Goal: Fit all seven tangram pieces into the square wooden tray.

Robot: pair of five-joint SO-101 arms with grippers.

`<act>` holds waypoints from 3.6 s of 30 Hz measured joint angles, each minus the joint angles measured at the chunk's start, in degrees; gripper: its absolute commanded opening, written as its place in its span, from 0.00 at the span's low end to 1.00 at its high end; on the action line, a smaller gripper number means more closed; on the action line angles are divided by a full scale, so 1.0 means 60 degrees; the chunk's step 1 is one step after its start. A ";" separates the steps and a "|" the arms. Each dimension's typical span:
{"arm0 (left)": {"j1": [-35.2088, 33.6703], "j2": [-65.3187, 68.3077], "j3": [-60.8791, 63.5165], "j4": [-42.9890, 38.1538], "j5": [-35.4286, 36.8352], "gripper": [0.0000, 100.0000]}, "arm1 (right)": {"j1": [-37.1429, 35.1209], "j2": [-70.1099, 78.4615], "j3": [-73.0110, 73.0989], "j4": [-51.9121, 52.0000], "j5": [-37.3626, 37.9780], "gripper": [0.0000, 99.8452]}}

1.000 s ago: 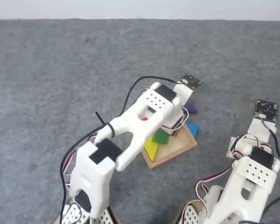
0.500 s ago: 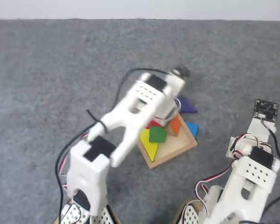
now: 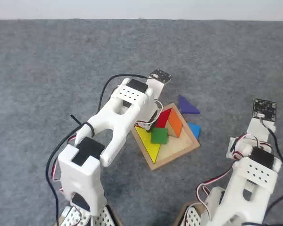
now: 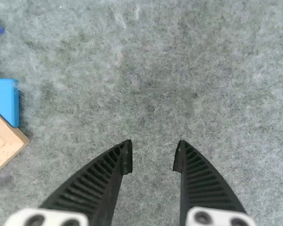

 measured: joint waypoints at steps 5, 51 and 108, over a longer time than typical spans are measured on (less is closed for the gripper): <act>0.0366 0.0000 0.0000 -0.0103 0.0029 0.15 | 0.0000 0.0000 0.0000 0.0000 0.0000 0.18; 0.1055 -0.0586 0.0952 -0.1333 -0.0674 0.15 | 0.0000 -0.0059 0.0000 0.0000 0.0000 0.18; -0.3018 -0.6051 0.6725 -0.5700 0.1495 0.15 | -0.5275 0.9026 -0.5538 -0.0396 0.1802 0.18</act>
